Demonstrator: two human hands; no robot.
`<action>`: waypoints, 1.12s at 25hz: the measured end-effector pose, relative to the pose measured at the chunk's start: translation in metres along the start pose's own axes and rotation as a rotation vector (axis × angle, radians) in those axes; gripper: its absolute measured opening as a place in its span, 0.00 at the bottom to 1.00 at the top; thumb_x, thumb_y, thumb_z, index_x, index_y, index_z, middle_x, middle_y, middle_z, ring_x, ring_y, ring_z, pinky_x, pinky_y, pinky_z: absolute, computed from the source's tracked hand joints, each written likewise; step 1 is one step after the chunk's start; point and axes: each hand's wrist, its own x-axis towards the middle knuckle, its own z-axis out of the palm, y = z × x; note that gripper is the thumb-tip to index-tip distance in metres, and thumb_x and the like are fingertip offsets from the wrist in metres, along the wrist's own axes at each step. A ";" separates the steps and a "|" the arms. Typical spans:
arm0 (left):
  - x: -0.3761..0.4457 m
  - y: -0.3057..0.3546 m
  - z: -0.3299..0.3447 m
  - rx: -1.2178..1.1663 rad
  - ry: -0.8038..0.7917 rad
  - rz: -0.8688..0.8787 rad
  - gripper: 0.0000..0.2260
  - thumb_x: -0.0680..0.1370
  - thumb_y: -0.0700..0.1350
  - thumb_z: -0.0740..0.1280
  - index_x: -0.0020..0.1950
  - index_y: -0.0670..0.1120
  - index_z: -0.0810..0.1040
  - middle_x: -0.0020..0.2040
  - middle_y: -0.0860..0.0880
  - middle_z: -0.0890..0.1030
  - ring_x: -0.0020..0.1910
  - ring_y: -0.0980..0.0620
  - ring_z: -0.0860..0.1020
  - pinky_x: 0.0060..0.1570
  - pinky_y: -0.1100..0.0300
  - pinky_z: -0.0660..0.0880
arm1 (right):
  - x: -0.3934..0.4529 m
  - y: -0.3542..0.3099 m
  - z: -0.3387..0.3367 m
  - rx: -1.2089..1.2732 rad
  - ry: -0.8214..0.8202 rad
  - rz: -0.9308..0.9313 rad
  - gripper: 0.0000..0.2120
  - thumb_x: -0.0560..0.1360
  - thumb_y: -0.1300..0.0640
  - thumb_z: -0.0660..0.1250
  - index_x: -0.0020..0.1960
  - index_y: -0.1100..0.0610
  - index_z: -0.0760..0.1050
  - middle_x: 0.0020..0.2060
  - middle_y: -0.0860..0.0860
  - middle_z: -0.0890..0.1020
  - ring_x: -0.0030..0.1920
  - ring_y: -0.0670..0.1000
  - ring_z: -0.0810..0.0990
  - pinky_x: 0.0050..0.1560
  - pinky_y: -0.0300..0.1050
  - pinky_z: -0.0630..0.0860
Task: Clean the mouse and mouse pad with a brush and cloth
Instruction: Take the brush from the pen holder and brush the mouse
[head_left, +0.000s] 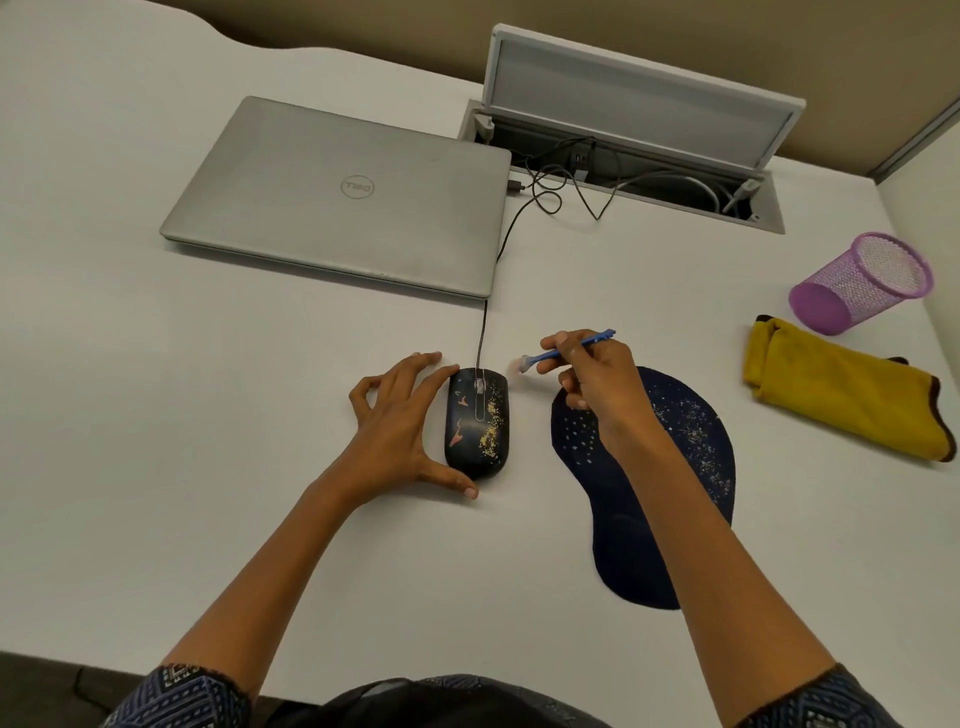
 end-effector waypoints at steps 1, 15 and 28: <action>0.000 0.000 0.000 0.001 -0.004 -0.004 0.55 0.52 0.71 0.68 0.74 0.55 0.53 0.75 0.51 0.52 0.74 0.52 0.46 0.68 0.53 0.40 | 0.000 -0.001 0.002 0.012 0.012 -0.004 0.08 0.80 0.56 0.59 0.49 0.57 0.76 0.36 0.51 0.82 0.29 0.45 0.67 0.23 0.31 0.65; -0.002 0.004 -0.002 -0.008 -0.004 -0.003 0.54 0.53 0.69 0.71 0.74 0.53 0.54 0.75 0.51 0.52 0.75 0.52 0.46 0.69 0.52 0.40 | -0.004 0.004 0.002 -0.017 -0.012 -0.054 0.05 0.77 0.55 0.65 0.46 0.55 0.77 0.33 0.46 0.85 0.25 0.42 0.67 0.25 0.31 0.67; -0.001 0.000 0.003 -0.004 0.009 0.004 0.56 0.51 0.74 0.69 0.74 0.54 0.54 0.75 0.51 0.53 0.75 0.53 0.46 0.68 0.54 0.39 | -0.014 0.008 0.006 -0.057 -0.009 -0.076 0.04 0.77 0.55 0.65 0.46 0.54 0.77 0.35 0.47 0.84 0.25 0.42 0.67 0.25 0.31 0.66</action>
